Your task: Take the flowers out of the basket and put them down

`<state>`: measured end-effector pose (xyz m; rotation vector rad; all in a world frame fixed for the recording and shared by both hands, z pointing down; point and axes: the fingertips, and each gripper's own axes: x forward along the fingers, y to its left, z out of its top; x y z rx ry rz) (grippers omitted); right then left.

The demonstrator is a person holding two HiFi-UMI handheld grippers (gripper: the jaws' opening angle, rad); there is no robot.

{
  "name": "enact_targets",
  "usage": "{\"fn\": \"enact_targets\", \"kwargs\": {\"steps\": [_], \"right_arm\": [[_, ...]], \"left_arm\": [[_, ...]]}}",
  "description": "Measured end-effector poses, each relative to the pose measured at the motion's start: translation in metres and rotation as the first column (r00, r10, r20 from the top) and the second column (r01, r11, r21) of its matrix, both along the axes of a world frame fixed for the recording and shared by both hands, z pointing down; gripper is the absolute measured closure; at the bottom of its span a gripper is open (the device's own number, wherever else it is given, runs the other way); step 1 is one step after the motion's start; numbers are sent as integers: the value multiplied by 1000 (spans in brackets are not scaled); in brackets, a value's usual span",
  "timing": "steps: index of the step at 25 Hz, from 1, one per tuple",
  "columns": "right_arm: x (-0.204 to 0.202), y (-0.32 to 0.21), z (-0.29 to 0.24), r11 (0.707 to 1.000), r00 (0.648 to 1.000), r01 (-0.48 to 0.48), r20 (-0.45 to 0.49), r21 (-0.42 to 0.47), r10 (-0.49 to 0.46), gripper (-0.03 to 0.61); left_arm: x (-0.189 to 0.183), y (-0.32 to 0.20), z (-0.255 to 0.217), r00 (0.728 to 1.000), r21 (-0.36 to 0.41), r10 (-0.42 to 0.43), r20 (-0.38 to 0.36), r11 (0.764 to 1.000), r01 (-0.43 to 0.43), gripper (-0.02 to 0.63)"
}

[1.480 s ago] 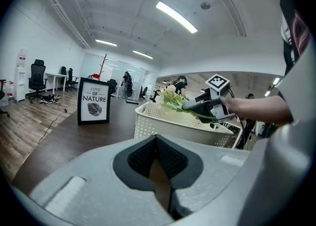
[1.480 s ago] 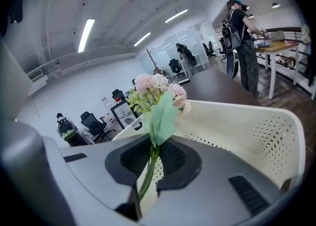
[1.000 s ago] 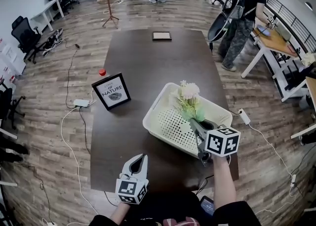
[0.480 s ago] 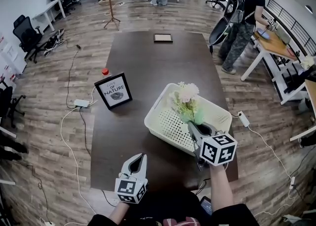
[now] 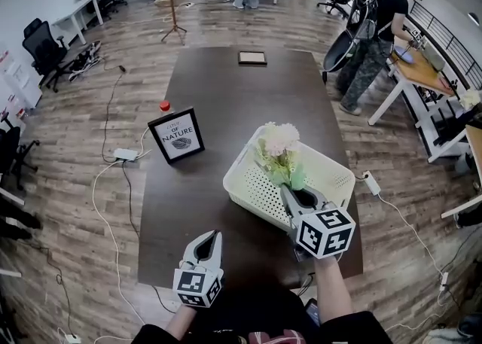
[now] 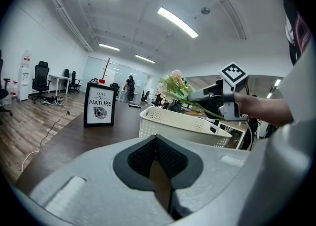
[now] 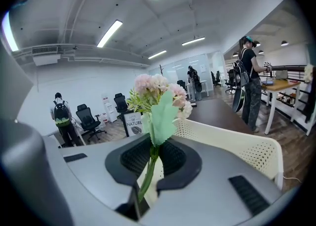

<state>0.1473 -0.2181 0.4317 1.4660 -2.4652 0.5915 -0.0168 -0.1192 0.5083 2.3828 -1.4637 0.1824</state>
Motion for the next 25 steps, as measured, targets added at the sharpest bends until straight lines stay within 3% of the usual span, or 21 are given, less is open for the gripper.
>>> {"fn": "enact_targets", "kwargs": {"steps": [25], "right_arm": [[-62, 34, 5, 996, 997, 79, 22, 50, -80, 529]], "left_arm": [[-30, 13, -6, 998, 11, -60, -14, 998, 60, 604]]}}
